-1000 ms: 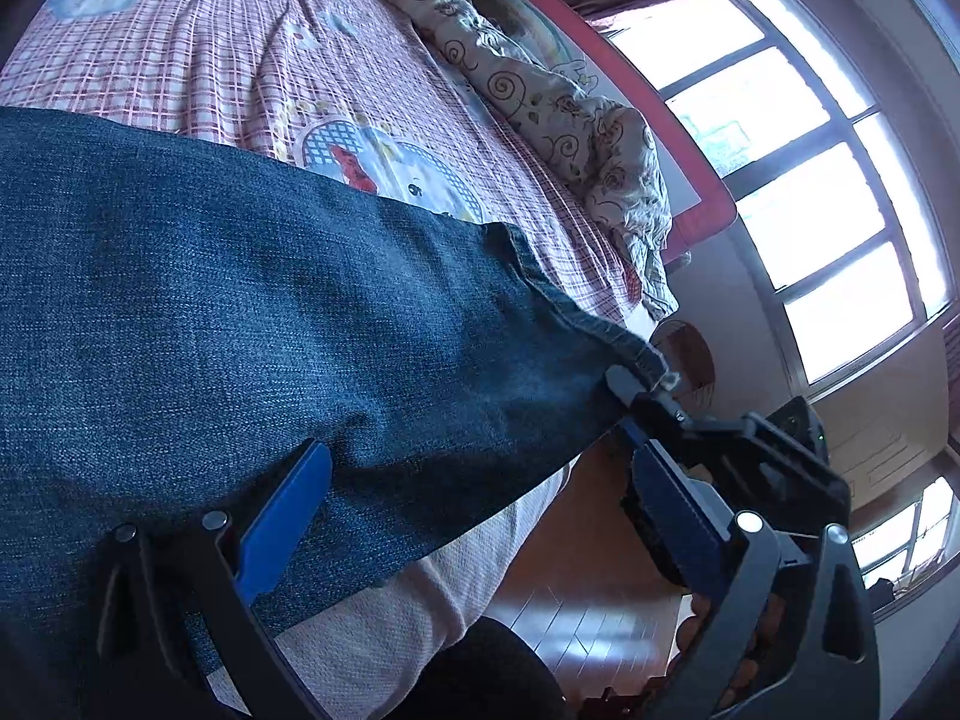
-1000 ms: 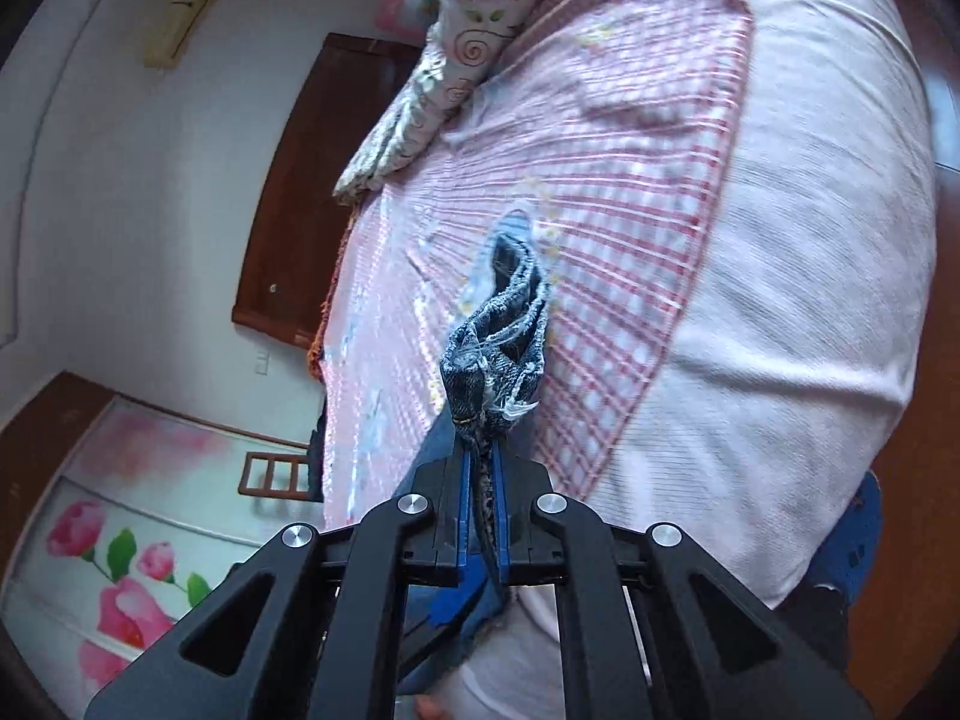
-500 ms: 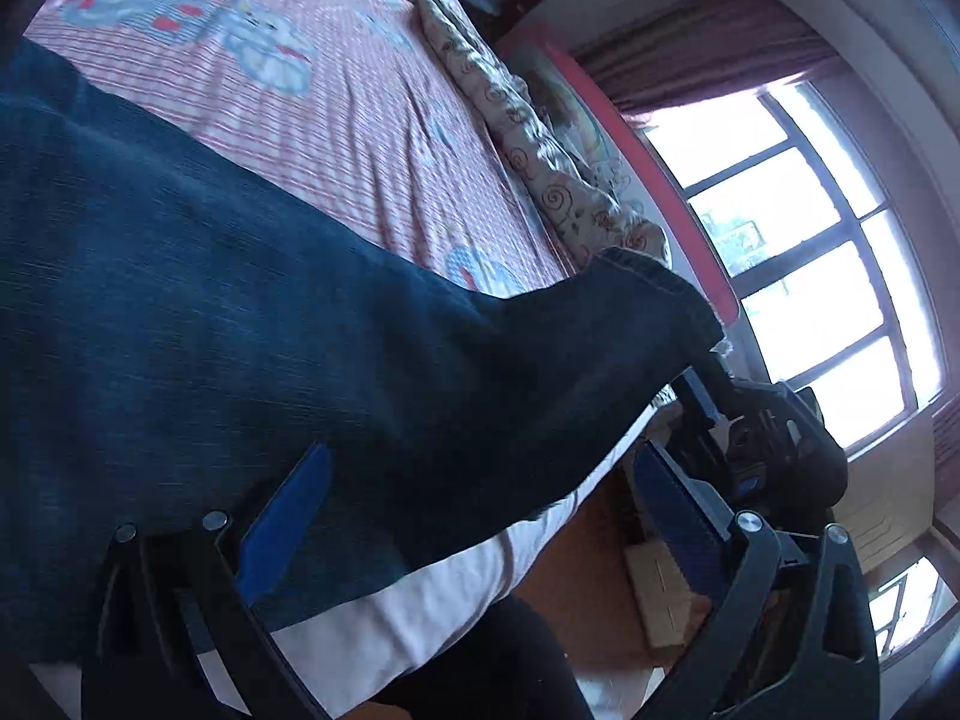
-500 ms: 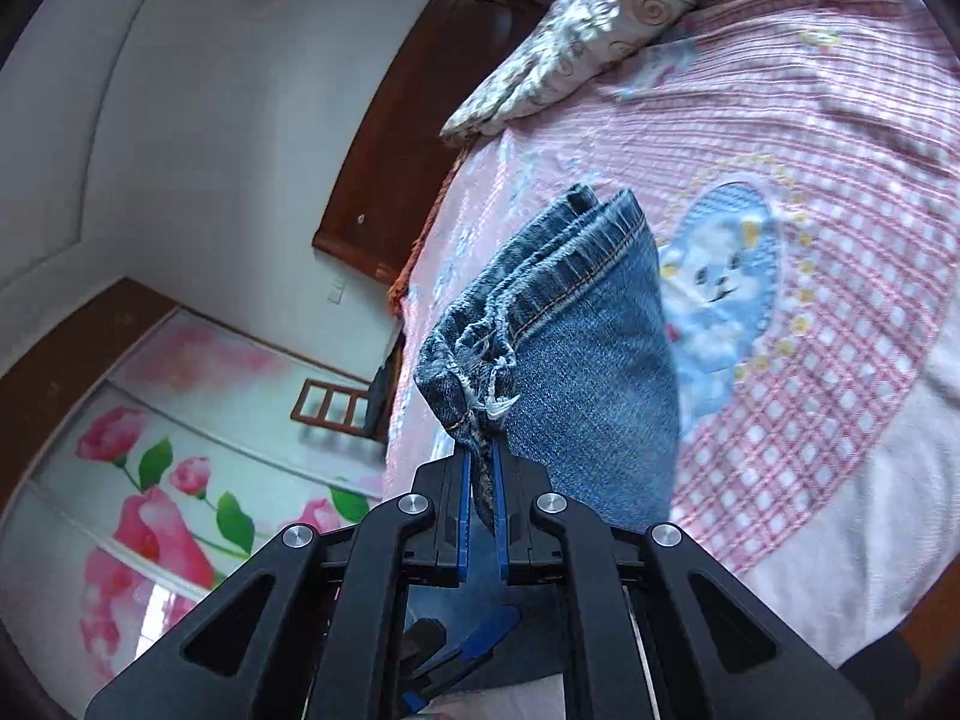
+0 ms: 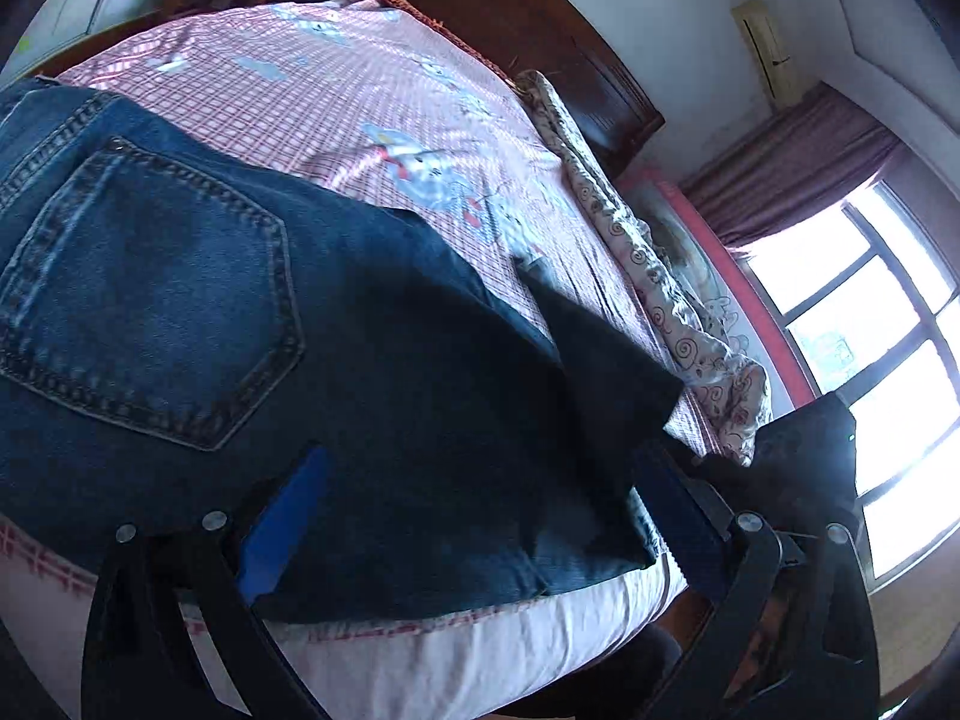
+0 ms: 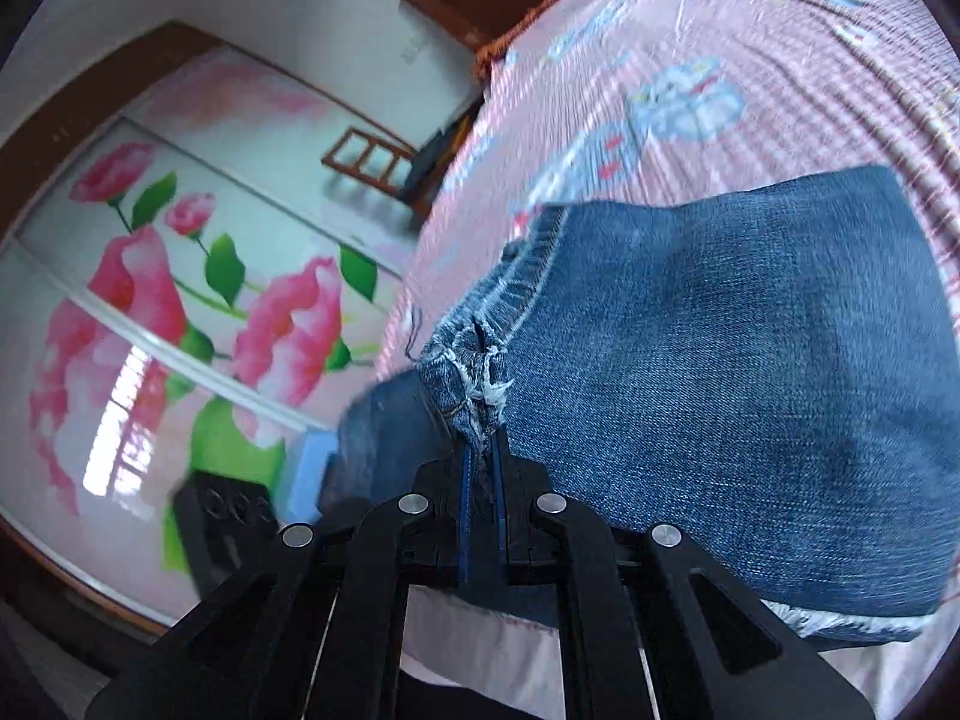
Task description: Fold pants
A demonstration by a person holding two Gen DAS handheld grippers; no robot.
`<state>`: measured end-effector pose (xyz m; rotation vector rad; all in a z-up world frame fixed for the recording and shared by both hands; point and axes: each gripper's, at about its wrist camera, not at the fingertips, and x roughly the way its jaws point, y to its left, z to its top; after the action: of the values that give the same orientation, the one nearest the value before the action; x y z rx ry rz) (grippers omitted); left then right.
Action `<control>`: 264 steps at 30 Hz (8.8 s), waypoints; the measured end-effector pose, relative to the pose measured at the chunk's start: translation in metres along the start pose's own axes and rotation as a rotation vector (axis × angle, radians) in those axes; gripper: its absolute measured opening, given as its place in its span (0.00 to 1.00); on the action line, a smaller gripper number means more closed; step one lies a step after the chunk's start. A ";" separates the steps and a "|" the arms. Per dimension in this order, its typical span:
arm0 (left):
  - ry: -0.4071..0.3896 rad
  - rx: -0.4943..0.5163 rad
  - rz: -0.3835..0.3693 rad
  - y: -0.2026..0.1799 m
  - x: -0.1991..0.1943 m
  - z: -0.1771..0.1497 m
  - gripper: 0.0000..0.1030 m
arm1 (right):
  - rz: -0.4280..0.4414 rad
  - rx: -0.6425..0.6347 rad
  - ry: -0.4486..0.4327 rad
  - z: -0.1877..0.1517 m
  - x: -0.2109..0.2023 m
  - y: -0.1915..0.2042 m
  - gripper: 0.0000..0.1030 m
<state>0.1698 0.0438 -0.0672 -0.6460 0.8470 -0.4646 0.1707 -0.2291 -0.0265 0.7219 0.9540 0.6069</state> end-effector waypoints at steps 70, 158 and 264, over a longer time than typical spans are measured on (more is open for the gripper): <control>-0.088 -0.097 0.038 0.083 -0.065 -0.041 0.98 | -0.205 -0.572 0.067 -0.021 0.039 0.059 0.14; -0.553 -0.647 0.114 0.143 -0.153 0.015 0.13 | -0.112 -0.339 0.104 -0.024 0.071 0.035 0.60; 0.053 0.309 0.490 -0.046 0.053 -0.056 0.98 | -0.097 0.212 -0.078 0.111 -0.007 -0.073 0.03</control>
<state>0.1504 -0.0408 -0.0917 -0.1295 0.9250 -0.1603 0.2757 -0.3095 -0.0365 0.8759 0.9837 0.3934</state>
